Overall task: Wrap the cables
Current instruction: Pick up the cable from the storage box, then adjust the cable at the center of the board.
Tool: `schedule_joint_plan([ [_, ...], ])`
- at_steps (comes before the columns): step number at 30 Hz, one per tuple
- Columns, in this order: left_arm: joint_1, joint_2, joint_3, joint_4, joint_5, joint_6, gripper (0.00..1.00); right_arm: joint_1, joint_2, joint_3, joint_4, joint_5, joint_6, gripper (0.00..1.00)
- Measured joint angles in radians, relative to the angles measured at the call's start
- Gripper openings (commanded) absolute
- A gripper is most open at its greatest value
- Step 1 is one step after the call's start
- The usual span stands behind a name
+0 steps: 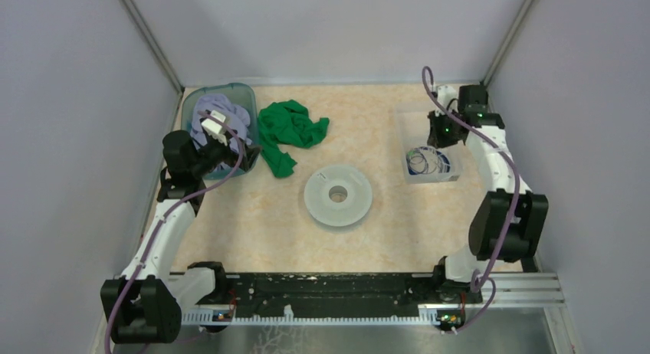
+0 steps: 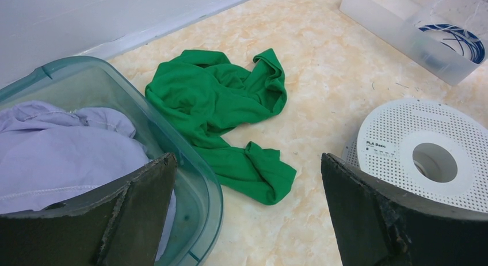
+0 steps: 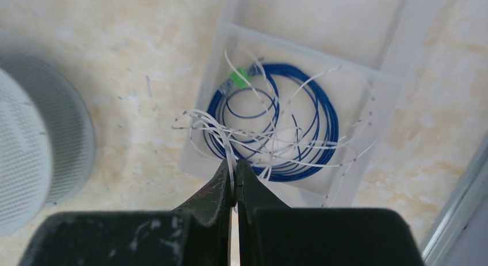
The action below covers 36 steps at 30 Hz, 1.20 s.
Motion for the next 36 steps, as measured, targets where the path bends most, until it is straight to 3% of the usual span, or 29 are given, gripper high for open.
schedule_joint_plan([
  [6,-0.006,0.021,0.029,-0.04,0.024,0.032,1.0,0.029,-0.177,0.221,-0.044,-0.097,0.056,0.0],
  [12,-0.067,0.098,0.205,-0.166,0.056,0.11,1.0,0.177,-0.279,0.476,-0.001,-0.226,0.146,0.0],
  [15,-0.136,0.13,0.311,-0.224,0.065,0.142,1.0,0.188,-0.274,0.538,0.057,-0.322,0.222,0.0],
  [20,-0.295,0.18,0.455,-0.3,0.079,0.168,0.99,0.199,-0.179,0.548,0.175,-0.516,0.367,0.0],
  [26,-0.424,0.207,0.518,-0.349,0.122,0.164,0.97,0.227,-0.069,0.475,0.23,-0.681,0.447,0.0],
  [30,-0.454,0.226,0.579,-0.407,0.135,0.241,0.97,0.236,-0.043,0.415,0.233,-0.779,0.454,0.0],
  [36,-0.455,0.248,0.64,-0.531,0.186,0.476,0.96,0.27,-0.043,0.383,0.198,-0.872,0.39,0.0],
])
